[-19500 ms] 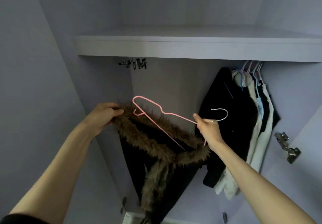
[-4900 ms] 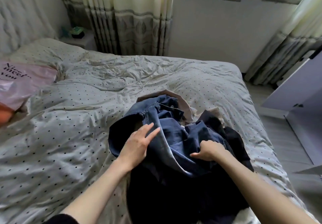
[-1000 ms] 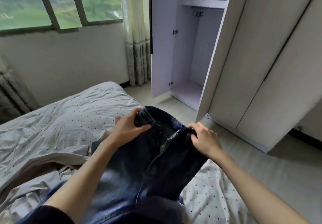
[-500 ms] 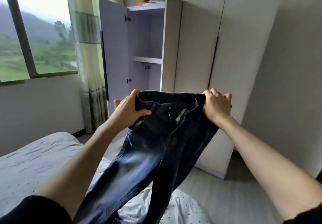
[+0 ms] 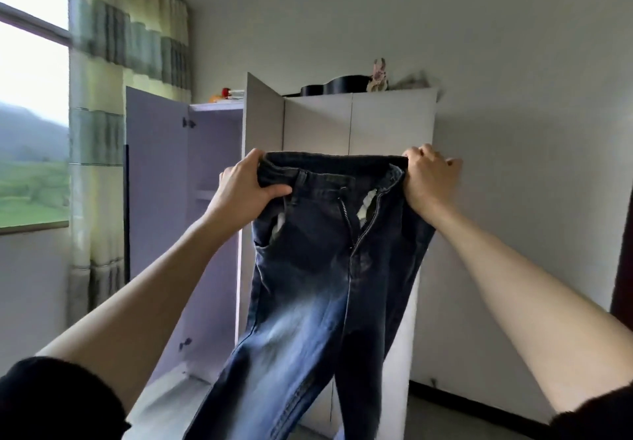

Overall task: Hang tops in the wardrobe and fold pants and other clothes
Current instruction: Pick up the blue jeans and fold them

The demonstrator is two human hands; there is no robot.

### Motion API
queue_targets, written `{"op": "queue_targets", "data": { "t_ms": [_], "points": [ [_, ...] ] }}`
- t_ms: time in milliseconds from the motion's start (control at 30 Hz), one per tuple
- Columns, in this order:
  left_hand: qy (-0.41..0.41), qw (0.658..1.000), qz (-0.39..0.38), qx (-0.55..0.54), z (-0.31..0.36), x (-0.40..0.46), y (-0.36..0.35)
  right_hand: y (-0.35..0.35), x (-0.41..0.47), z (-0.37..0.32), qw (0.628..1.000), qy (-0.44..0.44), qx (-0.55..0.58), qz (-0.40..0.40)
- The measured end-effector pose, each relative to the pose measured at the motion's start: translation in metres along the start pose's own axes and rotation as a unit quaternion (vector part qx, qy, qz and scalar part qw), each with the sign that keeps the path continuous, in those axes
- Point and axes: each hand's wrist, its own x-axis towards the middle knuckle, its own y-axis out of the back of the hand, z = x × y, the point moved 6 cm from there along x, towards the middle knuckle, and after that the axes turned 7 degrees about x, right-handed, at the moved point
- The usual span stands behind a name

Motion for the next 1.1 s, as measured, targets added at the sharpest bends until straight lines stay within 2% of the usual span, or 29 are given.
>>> {"op": "queue_targets", "data": {
  "t_ms": [200, 300, 333, 400, 467, 600, 700, 767, 900, 1033, 1100],
  "points": [
    [-0.032, 0.999, 0.003, 0.033, 0.036, 0.037, -0.062, 0.003, 0.010, 0.070, 0.995, 0.014, -0.095, -0.002],
    [-0.038, 0.998, 0.036, 0.030, 0.048, 0.050, -0.085, 0.022, 0.021, 0.092, 0.992, -0.010, -0.119, 0.034],
    [-0.029, 0.999, 0.029, 0.008, 0.050, 0.053, -0.094, 0.026, 0.024, 0.099, 0.991, -0.018, -0.127, 0.031],
    [-0.028, 0.999, -0.039, -0.012, 0.054, 0.056, -0.121, 0.025, 0.024, 0.113, 0.988, -0.035, -0.149, -0.022],
    [-0.038, 0.995, -0.087, 0.019, 0.056, 0.053, -0.139, 0.020, 0.019, 0.124, 0.983, -0.055, -0.159, -0.077],
    [-0.050, 0.996, -0.055, -0.040, 0.073, 0.054, -0.147, 0.030, 0.017, 0.139, 0.979, -0.075, -0.189, -0.032],
    [-0.107, 0.986, -0.106, -0.075, 0.100, 0.052, -0.158, 0.035, 0.016, 0.154, 0.972, -0.104, -0.213, -0.007],
    [-0.114, 0.983, -0.121, -0.080, 0.101, 0.048, -0.162, 0.029, 0.013, 0.155, 0.973, -0.114, -0.202, -0.009],
    [-0.054, 0.979, -0.146, -0.130, 0.065, 0.030, -0.175, 0.005, 0.003, 0.148, 0.984, -0.109, -0.142, -0.023],
    [0.030, 0.966, -0.174, -0.191, 0.009, 0.013, -0.166, -0.028, -0.008, 0.125, 0.993, -0.043, -0.105, -0.026],
    [0.071, 0.962, -0.176, -0.197, -0.029, -0.003, -0.150, -0.059, -0.014, 0.100, 0.996, -0.024, -0.068, -0.061]
  ]
}}
